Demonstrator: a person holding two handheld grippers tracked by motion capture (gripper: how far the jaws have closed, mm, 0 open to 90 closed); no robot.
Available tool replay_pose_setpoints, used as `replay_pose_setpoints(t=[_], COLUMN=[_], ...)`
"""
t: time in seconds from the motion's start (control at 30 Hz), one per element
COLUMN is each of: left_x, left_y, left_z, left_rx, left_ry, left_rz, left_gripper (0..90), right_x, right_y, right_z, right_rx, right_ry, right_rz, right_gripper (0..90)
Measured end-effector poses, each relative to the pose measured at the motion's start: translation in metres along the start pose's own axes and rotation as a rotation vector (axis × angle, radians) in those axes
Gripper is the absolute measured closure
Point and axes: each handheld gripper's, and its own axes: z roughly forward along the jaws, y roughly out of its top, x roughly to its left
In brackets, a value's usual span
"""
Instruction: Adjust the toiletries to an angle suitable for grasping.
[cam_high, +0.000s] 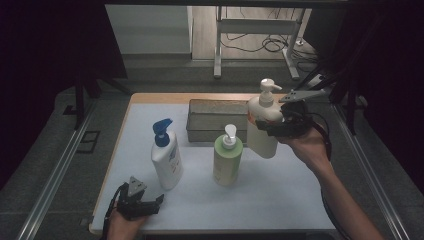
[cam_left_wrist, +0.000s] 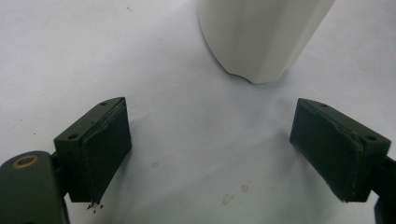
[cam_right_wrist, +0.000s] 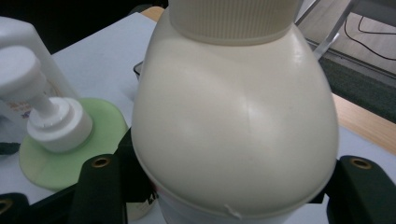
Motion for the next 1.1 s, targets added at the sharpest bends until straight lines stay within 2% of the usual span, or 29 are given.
replay_pose_setpoints(t=[0.5,1.1], left_x=[0.000,0.000], left_y=[0.000,0.000], left_z=[0.000,0.000], left_rx=[0.000,-0.002], left_ry=[0.000,0.000], left_rz=[0.000,0.000], left_gripper=[12.1,12.1], right_x=[0.002,0.006], right_y=[0.030,0.055], right_z=[0.025,0.060], right_rx=[-0.020,-0.046], right_ry=[-0.010,-0.007], right_rz=[-0.014,-0.019], right_gripper=[37.6,37.6])
